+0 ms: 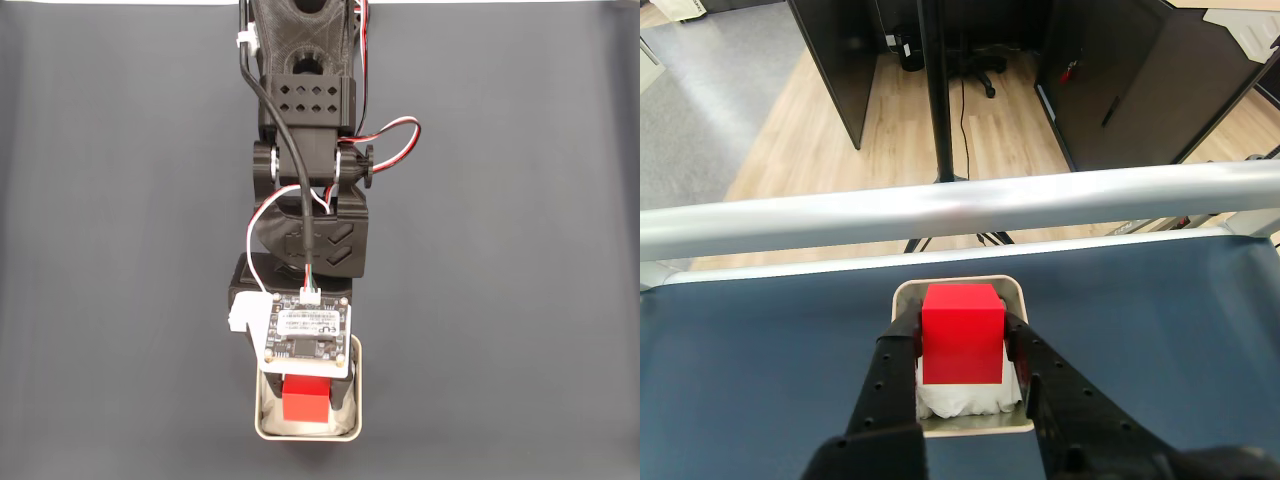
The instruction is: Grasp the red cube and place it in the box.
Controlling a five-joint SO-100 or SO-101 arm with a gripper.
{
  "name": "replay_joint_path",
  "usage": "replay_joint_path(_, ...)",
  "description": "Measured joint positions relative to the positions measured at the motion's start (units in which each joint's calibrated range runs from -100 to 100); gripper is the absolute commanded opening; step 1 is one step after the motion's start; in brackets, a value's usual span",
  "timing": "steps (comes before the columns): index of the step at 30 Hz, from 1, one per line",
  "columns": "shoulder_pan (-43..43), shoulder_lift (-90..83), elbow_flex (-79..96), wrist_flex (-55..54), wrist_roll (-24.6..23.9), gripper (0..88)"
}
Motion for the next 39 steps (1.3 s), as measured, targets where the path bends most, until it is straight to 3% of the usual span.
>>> replay_joint_path(5, 0.00, 0.00, 0.45, -0.08, 0.00, 0.7)
replay_joint_path(9, 0.00, -0.17, 0.99, -0.48, 0.05, 32.1)
replay_joint_path(13, 0.00, -0.78, 2.17, -0.56, 0.10, 40.1)
replay_joint_path(39, 0.52, -2.08, 3.98, -2.39, 0.73, 44.6)
